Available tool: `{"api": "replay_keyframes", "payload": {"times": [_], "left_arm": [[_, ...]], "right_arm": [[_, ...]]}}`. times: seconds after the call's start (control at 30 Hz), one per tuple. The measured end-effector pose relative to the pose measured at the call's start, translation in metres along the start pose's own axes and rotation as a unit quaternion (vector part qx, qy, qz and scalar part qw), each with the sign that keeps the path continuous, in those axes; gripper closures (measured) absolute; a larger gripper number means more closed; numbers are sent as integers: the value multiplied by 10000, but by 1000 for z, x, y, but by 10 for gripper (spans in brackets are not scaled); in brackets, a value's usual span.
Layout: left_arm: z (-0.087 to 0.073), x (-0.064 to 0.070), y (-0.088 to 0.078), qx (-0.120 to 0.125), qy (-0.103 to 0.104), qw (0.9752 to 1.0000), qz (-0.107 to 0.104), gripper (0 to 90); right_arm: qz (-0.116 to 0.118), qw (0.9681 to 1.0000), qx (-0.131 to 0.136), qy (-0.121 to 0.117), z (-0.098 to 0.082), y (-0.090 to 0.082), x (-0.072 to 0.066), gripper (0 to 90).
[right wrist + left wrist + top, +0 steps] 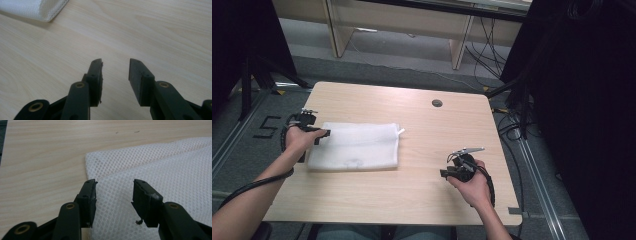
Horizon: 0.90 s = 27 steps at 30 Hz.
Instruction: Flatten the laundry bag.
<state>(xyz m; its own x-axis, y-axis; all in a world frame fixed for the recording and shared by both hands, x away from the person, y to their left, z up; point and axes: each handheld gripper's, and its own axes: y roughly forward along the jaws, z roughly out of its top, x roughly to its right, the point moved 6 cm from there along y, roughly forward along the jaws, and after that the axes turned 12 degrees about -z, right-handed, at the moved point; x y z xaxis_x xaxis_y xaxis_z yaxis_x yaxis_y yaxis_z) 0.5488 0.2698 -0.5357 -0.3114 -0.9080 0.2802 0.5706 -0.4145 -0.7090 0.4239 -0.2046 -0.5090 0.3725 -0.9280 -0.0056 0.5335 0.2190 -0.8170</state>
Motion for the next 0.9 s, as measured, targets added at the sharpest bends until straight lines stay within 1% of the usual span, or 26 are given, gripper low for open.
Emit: {"api": "replay_keyframes", "payload": {"times": [0.03,0.07,0.17,0.2,0.23,0.27,0.3,0.33,0.37,0.4,0.43,0.53,0.6,0.63,0.67,0.7,0.73,0.77,0.8,0.83,0.87,0.9], "left_arm": [[0,1,-1,-7,-20,10000,-22,526],[2,2,-3,54,-46,10000,-43,504],[3,4,-6,107,-70,9999,-75,473],[2,5,-10,114,-49,9999,-104,468],[2,5,-10,114,-49,9999,-104,463],[1,5,-11,137,-19,9998,-110,463],[0,4,-11,160,-50,9998,-86,455],[-3,0,-12,27,-56,9999,-87,443],[-3,0,-12,27,-56,9999,-87,439],[-5,-2,-11,-8,-126,9999,-83,439],[-9,-6,-9,-74,-196,9997,-84,451],[-12,-8,-7,-77,-218,9997,-106,494],[-14,-9,-5,-107,-197,9997,-122,544],[-16,-10,-5,-186,-221,9995,-137,544],[-16,-10,-4,-179,-174,9996,-112,578],[-16,-11,-4,-220,-69,9997,-79,606],[-16,-10,-2,-194,-47,9998,-42,639],[-17,-8,-1,-262,144,9995,34,686],[-17,-8,-1,-262,144,9995,34,707],[-18,-6,-3,-429,336,9985,85,728],[-18,-6,-3,-429,336,9985,85,760],[-17,-6,-4,-410,427,9981,145,760]], "right_arm": [[7,10000,5,3,0,0,0,639],[2,10000,7,15,0,0,0,638],[8,10000,1,17,0,0,0,635],[-1,10000,-52,-46,-1,0,1,634],[10,9998,-139,-108,-1,0,1,633],[10,9998,-139,-108,-1,0,1,633],[4,9999,-86,-59,-1,0,0,631],[-26,10000,-30,13,0,1,-2,628],[-26,10000,-30,13,0,1,-2,628],[-26,10000,-44,-31,0,0,-2,627],[19,10000,-9,-33,0,2,-3,626],[3,10000,-14,-25,0,3,-4,625],[11,10000,-51,-53,0,2,-4,624],[12,10000,-56,-47,0,2,-4,623],[17,9999,-62,-114,-1,3,-3,622],[47,10000,-30,-72,0,4,-3,621],[32,10000,-6,-92,0,5,-4,618],[36,9998,-74,-182,-2,6,-3,615],[31,9999,-78,-140,-2,6,-3,615],[35,9999,-69,-133,-2,7,-4,614],[35,9999,-69,-133,-2,7,-4,614],[47,9999,-44,-118,-2,8,-4,613]]}}
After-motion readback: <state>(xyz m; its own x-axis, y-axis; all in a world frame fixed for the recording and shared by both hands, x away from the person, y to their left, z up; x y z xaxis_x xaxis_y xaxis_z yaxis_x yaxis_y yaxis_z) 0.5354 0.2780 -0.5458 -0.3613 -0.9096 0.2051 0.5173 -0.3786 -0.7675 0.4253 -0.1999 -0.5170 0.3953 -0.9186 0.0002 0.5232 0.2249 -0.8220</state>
